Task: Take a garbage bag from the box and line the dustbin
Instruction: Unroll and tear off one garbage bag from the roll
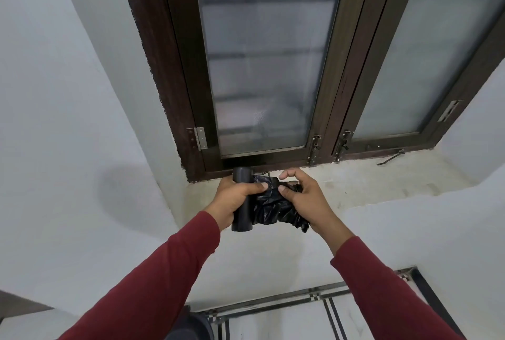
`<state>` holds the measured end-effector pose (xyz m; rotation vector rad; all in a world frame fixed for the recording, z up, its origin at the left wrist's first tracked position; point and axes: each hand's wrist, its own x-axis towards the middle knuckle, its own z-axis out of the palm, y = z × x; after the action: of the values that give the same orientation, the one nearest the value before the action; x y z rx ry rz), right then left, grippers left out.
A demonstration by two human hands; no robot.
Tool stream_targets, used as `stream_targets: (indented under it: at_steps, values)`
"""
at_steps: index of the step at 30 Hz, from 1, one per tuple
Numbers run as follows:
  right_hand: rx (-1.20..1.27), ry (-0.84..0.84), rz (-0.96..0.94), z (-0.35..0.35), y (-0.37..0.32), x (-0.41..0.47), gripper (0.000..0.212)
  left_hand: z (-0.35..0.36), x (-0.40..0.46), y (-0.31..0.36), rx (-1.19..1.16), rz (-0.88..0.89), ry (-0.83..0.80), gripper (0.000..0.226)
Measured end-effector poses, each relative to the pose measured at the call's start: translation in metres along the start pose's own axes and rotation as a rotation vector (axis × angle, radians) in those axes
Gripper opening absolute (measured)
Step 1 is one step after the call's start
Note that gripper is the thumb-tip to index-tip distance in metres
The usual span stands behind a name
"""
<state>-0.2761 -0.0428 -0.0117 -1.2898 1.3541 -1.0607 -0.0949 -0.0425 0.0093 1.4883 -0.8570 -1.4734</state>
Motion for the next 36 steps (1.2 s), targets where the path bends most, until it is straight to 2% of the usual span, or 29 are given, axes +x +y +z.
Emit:
stream_targets:
  at_steps: [2,4,8,9,13,16,21,26,28,30,34,36]
  values:
    - [-0.077,-0.038,-0.076,0.005,0.000,-0.002,0.035,0.001,0.002,-0.001,0.015,0.023,0.031,0.036]
    - [-0.069,-0.040,-0.072,0.006,-0.001,-0.004,0.039,0.001,0.003,-0.001,0.030,0.050,0.053,0.035]
    - [0.036,-0.014,-0.023,0.007,-0.004,-0.006,0.008,-0.001,0.002,-0.001,0.034,0.088,0.067,0.031]
    - [0.032,0.011,-0.016,0.008,-0.004,-0.006,0.011,0.000,0.001,-0.001,0.034,0.095,0.063,0.032]
    - [-0.283,0.160,-0.041,0.014,-0.004,-0.001,0.026,0.003,-0.002,-0.002,0.033,0.091,0.033,0.037]
    - [-0.422,0.190,-0.115,0.019,-0.007,0.000,0.017,0.000,-0.003,-0.005,-0.006,0.041,0.027,0.034]
    - [-0.405,0.216,-0.070,0.029,-0.012,0.000,0.011,-0.006,-0.003,-0.009,-0.108,-0.016,-0.001,0.076]
    - [-0.359,0.210,-0.047,0.034,-0.015,0.000,0.011,-0.009,-0.004,-0.015,-0.189,-0.028,-0.007,0.087]
    - [-0.422,0.202,-0.077,0.034,-0.015,0.000,0.009,-0.009,-0.004,-0.016,-0.191,-0.028,0.017,0.083]
    - [-0.468,0.148,-0.110,0.030,-0.016,-0.001,0.010,-0.010,-0.004,-0.011,-0.154,-0.003,0.058,0.071]
    - [-0.472,0.036,-0.090,0.022,-0.017,-0.002,0.018,-0.015,-0.003,0.002,0.041,0.061,0.086,0.021]
    - [-0.546,0.043,-0.101,0.023,-0.016,-0.002,0.018,-0.015,-0.005,0.007,0.144,0.051,0.035,0.025]
